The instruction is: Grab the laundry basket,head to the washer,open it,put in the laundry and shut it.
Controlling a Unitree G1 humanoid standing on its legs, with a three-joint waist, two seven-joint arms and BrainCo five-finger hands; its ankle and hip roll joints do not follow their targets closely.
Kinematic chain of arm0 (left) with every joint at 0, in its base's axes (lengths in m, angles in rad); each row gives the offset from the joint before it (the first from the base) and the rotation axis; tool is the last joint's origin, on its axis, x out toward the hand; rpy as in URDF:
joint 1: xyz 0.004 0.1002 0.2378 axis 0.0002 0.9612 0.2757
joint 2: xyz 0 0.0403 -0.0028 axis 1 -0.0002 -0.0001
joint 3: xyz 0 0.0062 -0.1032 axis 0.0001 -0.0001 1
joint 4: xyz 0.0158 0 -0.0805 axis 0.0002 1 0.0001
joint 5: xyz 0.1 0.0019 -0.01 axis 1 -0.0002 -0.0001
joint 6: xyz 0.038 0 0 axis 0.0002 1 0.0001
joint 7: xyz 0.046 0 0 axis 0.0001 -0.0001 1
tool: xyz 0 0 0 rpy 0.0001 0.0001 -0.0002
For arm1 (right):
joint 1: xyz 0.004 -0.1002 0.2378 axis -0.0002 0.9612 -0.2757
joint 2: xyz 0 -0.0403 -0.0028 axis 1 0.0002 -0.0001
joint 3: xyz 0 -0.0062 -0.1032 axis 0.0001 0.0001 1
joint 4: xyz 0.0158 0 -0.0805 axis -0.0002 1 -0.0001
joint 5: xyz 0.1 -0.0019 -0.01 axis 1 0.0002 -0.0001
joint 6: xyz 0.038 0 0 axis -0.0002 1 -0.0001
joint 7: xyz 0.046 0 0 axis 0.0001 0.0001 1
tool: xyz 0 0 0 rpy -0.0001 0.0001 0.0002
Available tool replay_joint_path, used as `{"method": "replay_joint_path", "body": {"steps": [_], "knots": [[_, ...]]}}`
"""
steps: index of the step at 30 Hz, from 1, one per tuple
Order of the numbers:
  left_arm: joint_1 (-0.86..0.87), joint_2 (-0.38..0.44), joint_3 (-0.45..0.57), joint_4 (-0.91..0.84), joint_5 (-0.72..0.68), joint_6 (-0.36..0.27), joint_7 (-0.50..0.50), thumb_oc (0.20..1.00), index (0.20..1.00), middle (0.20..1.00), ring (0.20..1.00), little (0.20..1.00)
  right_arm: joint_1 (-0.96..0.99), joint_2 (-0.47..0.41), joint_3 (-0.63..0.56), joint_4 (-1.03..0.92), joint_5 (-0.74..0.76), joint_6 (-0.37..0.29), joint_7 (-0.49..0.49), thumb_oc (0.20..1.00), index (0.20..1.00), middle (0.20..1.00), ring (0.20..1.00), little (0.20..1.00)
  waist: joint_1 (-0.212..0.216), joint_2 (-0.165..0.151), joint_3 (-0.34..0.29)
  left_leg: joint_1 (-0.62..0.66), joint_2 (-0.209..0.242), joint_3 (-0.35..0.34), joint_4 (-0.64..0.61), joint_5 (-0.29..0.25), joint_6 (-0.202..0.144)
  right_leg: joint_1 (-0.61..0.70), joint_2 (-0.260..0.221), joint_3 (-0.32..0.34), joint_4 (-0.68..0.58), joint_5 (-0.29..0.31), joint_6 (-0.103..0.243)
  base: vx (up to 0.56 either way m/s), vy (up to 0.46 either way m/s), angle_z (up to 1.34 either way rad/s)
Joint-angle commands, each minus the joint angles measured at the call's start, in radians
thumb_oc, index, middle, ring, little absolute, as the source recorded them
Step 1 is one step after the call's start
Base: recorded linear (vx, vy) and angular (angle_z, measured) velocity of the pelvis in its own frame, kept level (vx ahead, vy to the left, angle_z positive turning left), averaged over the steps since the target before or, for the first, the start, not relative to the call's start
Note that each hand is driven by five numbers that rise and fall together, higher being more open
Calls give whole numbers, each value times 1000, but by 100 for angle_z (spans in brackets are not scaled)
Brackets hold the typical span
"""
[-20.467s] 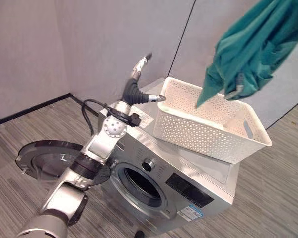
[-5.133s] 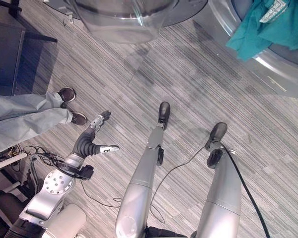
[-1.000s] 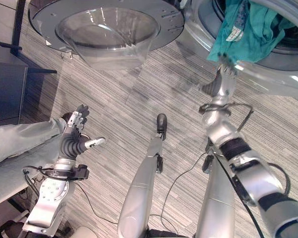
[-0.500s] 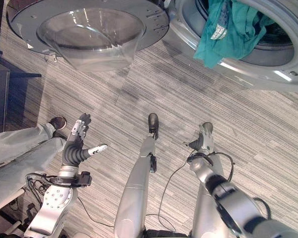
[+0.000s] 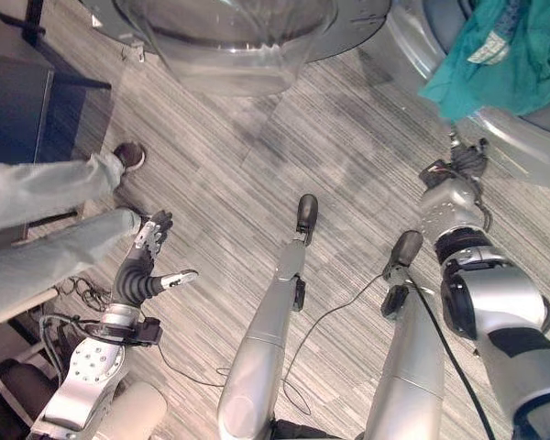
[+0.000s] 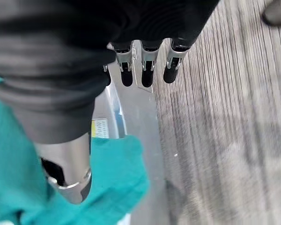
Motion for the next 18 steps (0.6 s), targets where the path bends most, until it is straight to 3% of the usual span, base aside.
{"method": "replay_joint_path", "body": {"steps": [1,12,17,18], "knots": [[-46,-9,-20,-16,-61,-47,-30,1000,1000,1000,1000,1000,5,-31,2,-8,136,-70,57,1000,1000,1000,1000,1000,6,79,25,-32,-23,8,190,-296,39,42,-3,3,-240,68,42,2,-32,14],[-83,-3,-44,-27,-114,-55,-56,1000,1000,1000,1000,1000,-75,-46,-13,31,278,-91,124,1000,1000,1000,1000,1000,47,103,25,-64,-26,-27,168,-274,30,14,-14,-20,-204,30,38,12,-28,9],[-96,-4,-41,-33,-127,-59,-64,1000,1000,1000,1000,1000,-148,-102,15,31,291,-99,138,1000,1000,1000,1000,1000,66,107,24,-67,-28,-41,158,-264,24,3,-17,-26,-182,12,35,20,-36,15],[-105,-3,-39,-35,-134,-63,-66,1000,1000,1000,1000,1000,-182,-146,35,18,280,-109,132,1000,1000,1000,1000,1000,69,105,24,-69,-28,-47,153,-258,19,0,-19,-30,-173,5,35,18,-52,21]]}}
